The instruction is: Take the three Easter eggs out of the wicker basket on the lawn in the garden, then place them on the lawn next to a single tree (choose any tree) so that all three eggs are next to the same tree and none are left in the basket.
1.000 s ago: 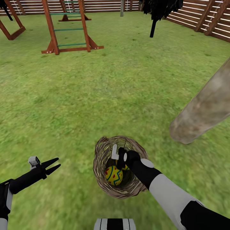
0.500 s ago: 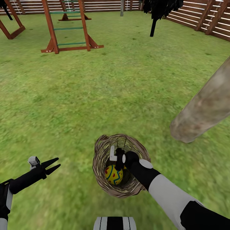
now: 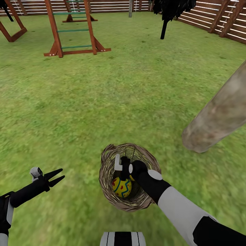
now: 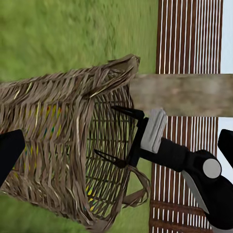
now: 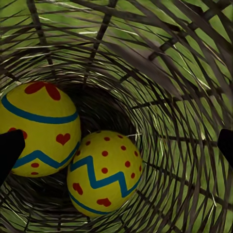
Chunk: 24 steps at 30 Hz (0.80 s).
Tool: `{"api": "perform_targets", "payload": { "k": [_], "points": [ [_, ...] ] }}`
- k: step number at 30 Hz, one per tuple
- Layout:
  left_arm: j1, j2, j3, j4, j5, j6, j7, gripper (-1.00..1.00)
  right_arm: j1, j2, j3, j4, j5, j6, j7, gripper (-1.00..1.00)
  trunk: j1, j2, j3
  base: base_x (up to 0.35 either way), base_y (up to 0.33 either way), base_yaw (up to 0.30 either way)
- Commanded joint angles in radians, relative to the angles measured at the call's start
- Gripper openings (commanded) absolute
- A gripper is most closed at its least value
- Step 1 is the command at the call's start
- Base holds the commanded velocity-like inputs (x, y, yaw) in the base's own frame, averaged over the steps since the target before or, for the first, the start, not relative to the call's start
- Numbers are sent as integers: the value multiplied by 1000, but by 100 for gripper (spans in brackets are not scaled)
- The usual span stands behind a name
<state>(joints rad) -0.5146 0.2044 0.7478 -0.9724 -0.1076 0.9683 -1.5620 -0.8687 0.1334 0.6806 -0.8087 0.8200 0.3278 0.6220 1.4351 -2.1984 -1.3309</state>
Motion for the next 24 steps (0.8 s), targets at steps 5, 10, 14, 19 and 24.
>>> {"api": "perform_targets", "payload": {
  "k": [5, 10, 14, 19, 24],
  "points": [
    [-1, 0, 2, -1, -11, 10, -9, 100, 0, 0, 2, -2, 7, 3, 5, 100, 0, 0, -1, 0, 0, 0],
    [-1, 0, 2, -1, -11, 10, -9, 100, 2, -2, 2, -1, 7, -3, 10, 100, 0, 0, -1, 0, 0, 0],
    [-1, 0, 2, -1, -11, 10, -9, 100, 3, -3, 2, -1, 9, -21, 37, 100, 0, 0, -1, 0, 0, 0],
    [-1, 0, 2, -1, -11, 10, -9, 100, 5, -3, 8, -1, 11, -24, 50, 100, 0, 0, -1, 0, 0, 0],
    [-1, 0, 2, -1, -11, 10, -9, 100, 5, -2, 11, -1, 7, -24, 86, 100, 19, -35, -16, 0, 0, 0]
  ]
}}
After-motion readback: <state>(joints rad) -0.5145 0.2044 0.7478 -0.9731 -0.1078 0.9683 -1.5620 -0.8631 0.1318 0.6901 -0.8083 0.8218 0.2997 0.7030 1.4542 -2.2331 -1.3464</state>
